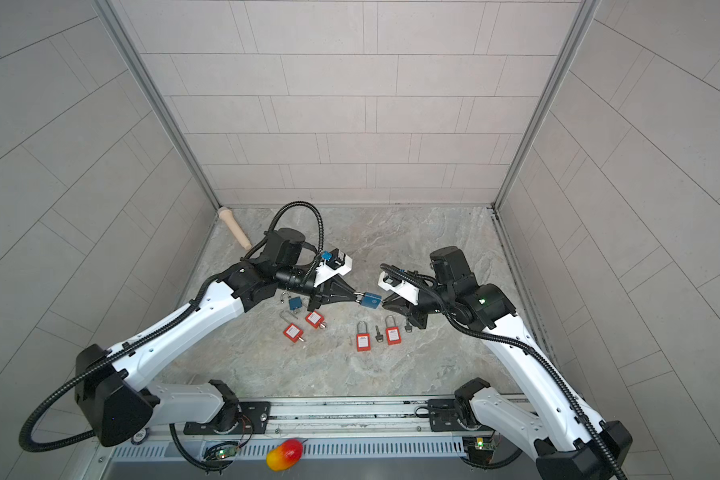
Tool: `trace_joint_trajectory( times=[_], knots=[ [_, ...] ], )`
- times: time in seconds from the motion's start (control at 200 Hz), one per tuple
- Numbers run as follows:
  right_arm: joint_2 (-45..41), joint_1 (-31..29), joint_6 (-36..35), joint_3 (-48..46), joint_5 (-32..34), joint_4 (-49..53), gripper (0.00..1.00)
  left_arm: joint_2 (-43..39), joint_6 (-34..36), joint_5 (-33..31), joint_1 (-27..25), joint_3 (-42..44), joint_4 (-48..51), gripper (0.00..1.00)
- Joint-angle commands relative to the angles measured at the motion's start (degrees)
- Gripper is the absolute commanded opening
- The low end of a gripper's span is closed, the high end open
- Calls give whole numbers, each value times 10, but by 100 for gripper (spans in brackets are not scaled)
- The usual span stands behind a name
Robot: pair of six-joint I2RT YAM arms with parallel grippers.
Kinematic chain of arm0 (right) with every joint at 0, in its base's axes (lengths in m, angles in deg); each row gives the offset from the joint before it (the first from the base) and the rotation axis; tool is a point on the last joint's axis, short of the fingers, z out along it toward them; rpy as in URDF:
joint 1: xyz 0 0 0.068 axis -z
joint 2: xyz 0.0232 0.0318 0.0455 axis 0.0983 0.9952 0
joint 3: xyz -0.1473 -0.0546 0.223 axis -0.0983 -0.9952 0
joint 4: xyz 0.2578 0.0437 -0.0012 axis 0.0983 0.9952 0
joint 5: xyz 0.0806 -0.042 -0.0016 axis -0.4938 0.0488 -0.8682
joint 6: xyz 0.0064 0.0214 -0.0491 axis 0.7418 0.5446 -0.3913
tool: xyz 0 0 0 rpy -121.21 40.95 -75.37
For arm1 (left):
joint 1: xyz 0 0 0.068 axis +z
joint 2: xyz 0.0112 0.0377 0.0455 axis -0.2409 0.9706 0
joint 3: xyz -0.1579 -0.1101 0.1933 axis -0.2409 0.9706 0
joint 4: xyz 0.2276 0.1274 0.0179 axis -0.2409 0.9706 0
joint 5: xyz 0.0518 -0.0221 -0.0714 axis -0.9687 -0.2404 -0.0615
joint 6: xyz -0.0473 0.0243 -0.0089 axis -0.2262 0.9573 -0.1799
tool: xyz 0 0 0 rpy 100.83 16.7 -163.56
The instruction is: Lock with the key
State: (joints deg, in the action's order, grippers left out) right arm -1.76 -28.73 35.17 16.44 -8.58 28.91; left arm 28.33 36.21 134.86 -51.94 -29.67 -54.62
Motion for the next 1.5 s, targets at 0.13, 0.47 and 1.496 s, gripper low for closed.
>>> trace_joint_trajectory(
  times=[0.13, 0.47, 1.496],
  knots=[
    [4, 1, -18, 16, -16, 24, 2, -21, 35, 8, -2, -24, 2, 0],
    [-14, 28, -28, -18, -21, 47, 0, -18, 83, -13, 12, -49, 66, 0],
    [-154, 21, 354, -230, 306, -179, 0, 401, 330, -209, 35, -423, 546, 0]
  ],
)
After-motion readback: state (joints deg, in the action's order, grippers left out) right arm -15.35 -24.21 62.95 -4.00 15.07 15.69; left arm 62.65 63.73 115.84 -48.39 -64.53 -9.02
